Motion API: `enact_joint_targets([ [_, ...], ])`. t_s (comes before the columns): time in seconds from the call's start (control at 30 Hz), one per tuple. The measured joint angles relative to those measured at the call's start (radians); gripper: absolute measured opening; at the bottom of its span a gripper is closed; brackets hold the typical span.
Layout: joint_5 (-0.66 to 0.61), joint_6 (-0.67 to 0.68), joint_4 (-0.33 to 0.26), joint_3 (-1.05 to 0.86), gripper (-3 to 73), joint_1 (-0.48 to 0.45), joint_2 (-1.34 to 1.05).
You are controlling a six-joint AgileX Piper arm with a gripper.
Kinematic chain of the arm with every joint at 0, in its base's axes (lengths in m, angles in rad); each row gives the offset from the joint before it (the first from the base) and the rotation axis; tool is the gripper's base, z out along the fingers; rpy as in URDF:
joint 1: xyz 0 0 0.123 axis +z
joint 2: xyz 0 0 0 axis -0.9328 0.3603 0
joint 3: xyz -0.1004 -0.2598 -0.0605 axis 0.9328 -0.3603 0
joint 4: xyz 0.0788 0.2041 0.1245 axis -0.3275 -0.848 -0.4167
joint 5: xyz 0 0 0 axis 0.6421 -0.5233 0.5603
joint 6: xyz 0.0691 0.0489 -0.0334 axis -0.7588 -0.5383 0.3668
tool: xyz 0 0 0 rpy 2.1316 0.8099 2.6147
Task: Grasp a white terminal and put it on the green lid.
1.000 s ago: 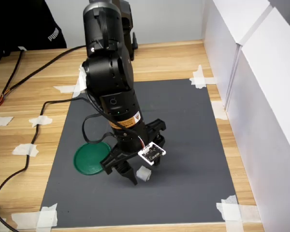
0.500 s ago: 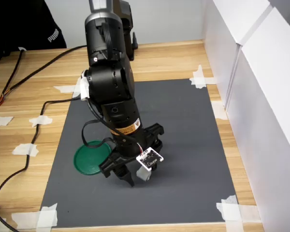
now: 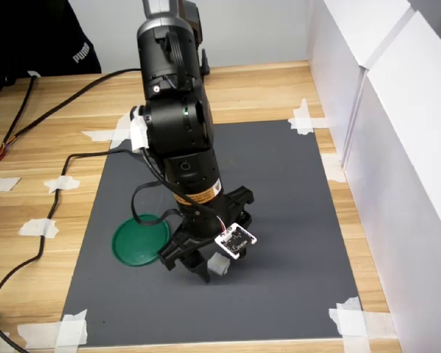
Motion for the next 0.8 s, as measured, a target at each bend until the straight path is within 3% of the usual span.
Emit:
enact_joint_targets([
  [0.43,0.001,-0.004,0.003,0.001,59.6,0.0,0.007],
  [0.8,0.001,-0.024,0.003,0.001,27.1,0.0,0.007],
])
